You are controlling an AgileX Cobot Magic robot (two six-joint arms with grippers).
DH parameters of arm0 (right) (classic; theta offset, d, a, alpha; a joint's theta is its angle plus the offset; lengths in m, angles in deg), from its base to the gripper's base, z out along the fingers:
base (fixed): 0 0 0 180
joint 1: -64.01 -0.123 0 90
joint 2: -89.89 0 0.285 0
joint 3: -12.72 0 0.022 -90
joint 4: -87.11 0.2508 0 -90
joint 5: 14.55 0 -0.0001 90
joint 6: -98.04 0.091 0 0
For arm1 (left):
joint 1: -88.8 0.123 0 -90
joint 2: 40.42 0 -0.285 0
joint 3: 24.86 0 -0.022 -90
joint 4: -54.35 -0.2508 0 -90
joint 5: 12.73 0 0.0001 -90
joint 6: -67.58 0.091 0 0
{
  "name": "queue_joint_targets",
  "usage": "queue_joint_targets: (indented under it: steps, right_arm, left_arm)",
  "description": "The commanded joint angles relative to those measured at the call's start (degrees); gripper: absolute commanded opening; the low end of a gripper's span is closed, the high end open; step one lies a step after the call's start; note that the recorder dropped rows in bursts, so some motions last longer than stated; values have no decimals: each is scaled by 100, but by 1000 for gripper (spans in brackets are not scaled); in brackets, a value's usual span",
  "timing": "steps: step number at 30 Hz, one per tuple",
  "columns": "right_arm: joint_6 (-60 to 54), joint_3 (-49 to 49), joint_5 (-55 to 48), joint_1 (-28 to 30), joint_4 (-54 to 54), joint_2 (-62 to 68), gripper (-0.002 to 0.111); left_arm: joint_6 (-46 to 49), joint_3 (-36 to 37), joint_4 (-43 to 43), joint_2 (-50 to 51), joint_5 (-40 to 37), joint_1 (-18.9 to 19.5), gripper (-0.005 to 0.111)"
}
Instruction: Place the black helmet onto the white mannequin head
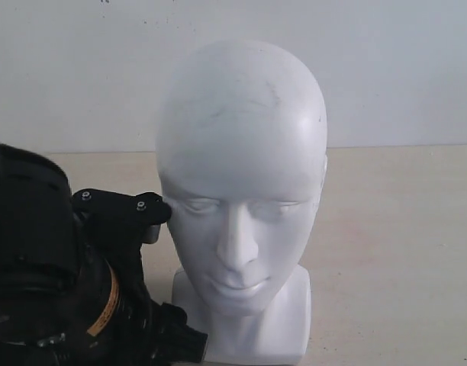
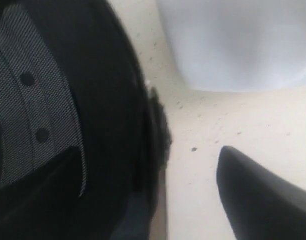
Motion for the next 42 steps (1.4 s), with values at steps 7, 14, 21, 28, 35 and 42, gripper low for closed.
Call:
queue_joint_targets:
  steps: [7,14,21,28,35,42]
  right_arm:
    - [-10,1,21,7,-43,-23,0]
    - [-10,1,21,7,-43,-23,0]
    - [-10,1,21,7,-43,-23,0]
    - [-10,1,21,7,-43,-23,0]
    - [-10,1,21,7,-43,-23,0]
    - [-10,1,21,7,-43,-23,0]
  left_arm:
    - [-560,779,-86,71,1546,286,71]
    - [-625,783,-327,71,1582,585,71]
    - [-625,793,-398,71,1552,709,71]
    - [-625,793,-426,71,1585,832,67]
    - [-625,793,-533,71,1929,841,42]
    - [-625,793,-573,71,1607,841,4]
